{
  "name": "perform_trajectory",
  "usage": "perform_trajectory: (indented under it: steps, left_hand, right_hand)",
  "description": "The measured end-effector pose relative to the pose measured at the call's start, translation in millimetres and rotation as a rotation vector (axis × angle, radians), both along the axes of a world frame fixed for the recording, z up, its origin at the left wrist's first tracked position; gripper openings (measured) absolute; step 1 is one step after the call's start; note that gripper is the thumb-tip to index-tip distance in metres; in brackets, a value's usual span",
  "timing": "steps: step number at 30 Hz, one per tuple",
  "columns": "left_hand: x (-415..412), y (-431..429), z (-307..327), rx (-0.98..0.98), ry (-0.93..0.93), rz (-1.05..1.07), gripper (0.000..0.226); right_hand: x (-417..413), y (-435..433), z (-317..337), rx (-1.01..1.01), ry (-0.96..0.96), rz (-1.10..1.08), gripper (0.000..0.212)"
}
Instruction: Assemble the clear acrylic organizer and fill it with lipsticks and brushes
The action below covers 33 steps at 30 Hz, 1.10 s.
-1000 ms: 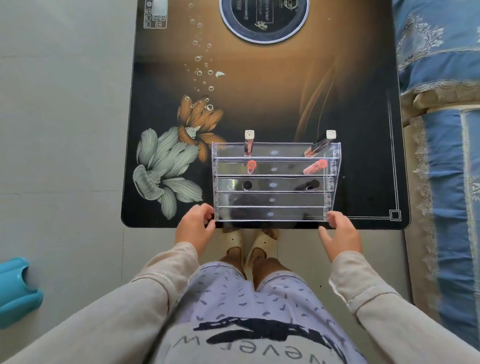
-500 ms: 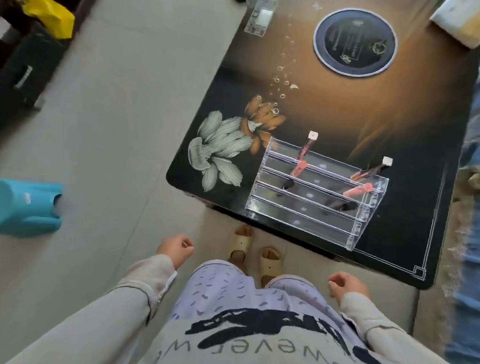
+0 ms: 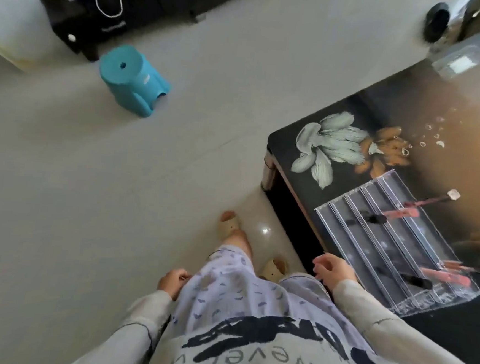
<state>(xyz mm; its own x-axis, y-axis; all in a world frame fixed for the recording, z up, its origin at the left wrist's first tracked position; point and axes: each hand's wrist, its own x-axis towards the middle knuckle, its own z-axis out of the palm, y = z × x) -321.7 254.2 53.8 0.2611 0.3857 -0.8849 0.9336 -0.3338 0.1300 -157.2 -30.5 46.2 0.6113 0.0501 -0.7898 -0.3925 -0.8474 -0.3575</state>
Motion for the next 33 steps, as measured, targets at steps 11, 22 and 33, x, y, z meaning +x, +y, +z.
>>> perform_trajectory:
  steps: [11, 22, 33]
  left_hand:
    - [-0.5, 78.3, 0.2, 0.032, -0.026, 0.285, 0.027]
    - [126.8, 284.6, 15.9, 0.054, -0.205, 0.254, 0.035]
    - [264.2, 342.5, 2.5, -0.020, -0.207, 0.165, 0.033]
  right_hand:
    - [68.1, 122.5, 0.8, -0.001, -0.048, 0.240, 0.021]
    - [98.1, 239.2, -6.7, -0.101, -0.034, -0.059, 0.016]
    - [194.5, 312.6, -17.8, -0.068, 0.014, -0.140, 0.021]
